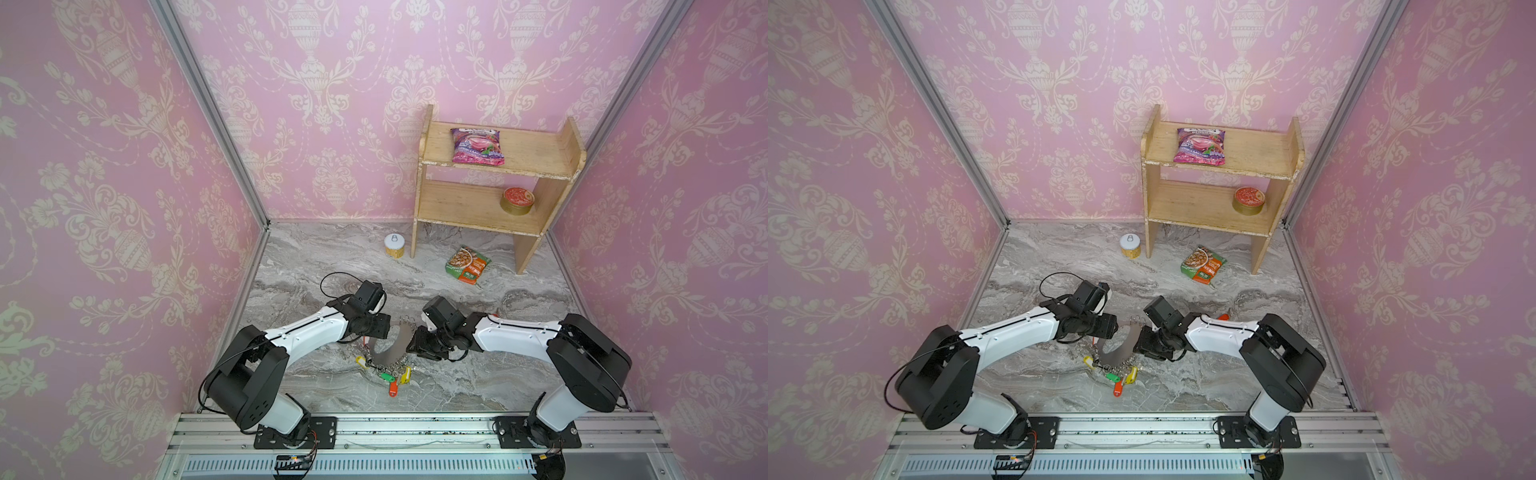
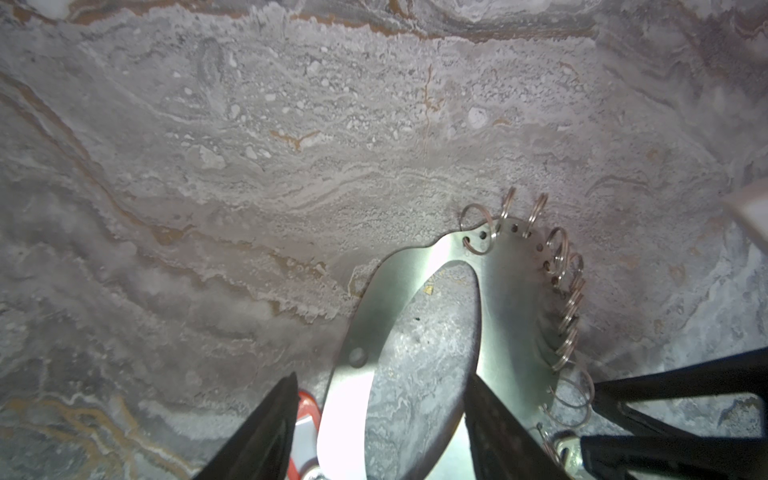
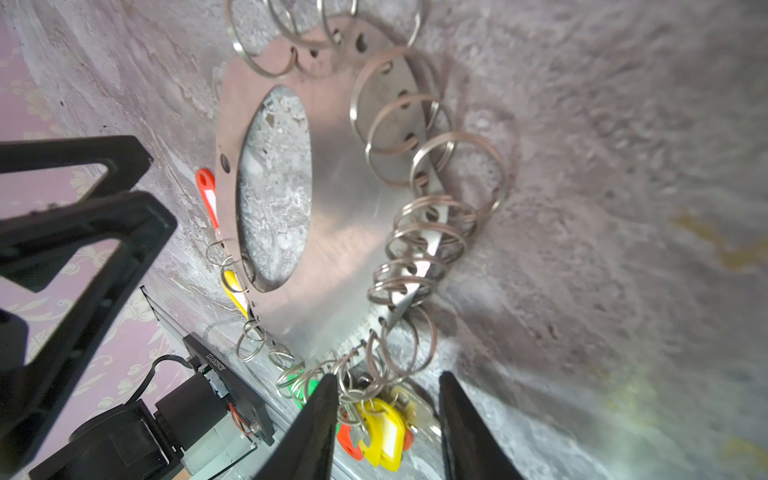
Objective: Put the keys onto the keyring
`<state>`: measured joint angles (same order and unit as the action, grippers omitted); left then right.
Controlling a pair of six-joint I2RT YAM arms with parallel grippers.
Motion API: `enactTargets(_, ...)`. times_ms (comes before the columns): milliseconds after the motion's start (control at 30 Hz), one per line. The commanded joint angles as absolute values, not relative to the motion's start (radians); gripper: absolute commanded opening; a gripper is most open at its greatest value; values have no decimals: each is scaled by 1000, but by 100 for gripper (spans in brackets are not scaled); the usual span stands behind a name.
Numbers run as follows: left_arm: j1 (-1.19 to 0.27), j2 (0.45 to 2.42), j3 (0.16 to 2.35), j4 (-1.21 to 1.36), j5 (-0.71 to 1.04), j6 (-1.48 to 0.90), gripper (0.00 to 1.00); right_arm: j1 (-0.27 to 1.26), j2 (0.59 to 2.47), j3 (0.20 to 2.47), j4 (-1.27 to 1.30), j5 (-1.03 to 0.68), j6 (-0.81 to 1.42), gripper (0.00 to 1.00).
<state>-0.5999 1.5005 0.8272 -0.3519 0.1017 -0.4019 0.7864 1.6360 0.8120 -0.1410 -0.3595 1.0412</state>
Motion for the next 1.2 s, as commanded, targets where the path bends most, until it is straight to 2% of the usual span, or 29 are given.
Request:
enactTargets(0,-607,1506,815,-344,97,-385,66,788,1646,839,-142,-357,1048,42)
enactTargets(667,-606,1504,819,-347,92,-382,66,756,1591,824,-102,-323,1059,42)
enactTargets(1167,-605,1504,817,-341,95,-384,67,779,1651,827,-142,-382,1063,42)
